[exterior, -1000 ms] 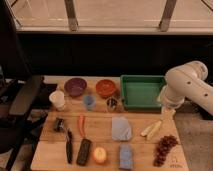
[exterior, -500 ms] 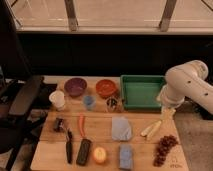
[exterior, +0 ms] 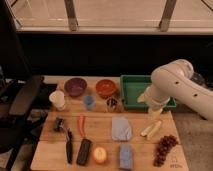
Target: Place brush in red bowl
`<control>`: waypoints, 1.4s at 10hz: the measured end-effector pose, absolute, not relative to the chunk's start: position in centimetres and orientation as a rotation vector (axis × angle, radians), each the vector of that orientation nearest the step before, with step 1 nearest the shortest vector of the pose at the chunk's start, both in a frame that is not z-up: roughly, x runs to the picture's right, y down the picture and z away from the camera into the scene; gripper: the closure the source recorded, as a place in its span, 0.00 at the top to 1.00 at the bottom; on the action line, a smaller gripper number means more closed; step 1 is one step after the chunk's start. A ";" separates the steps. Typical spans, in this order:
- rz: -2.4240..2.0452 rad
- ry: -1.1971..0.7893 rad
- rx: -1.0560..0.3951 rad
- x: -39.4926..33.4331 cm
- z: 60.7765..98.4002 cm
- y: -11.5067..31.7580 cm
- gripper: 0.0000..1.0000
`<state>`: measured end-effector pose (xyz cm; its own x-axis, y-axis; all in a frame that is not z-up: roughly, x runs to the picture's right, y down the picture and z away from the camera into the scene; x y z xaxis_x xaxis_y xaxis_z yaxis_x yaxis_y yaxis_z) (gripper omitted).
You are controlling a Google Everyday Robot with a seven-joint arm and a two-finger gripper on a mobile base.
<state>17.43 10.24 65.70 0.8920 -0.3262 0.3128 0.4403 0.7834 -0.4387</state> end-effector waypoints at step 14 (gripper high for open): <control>-0.994 -0.481 -0.447 1.6 66.6 10.3 0.65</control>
<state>1.60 10.33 66.57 0.4588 -0.6800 0.5719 0.8706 0.4728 -0.1363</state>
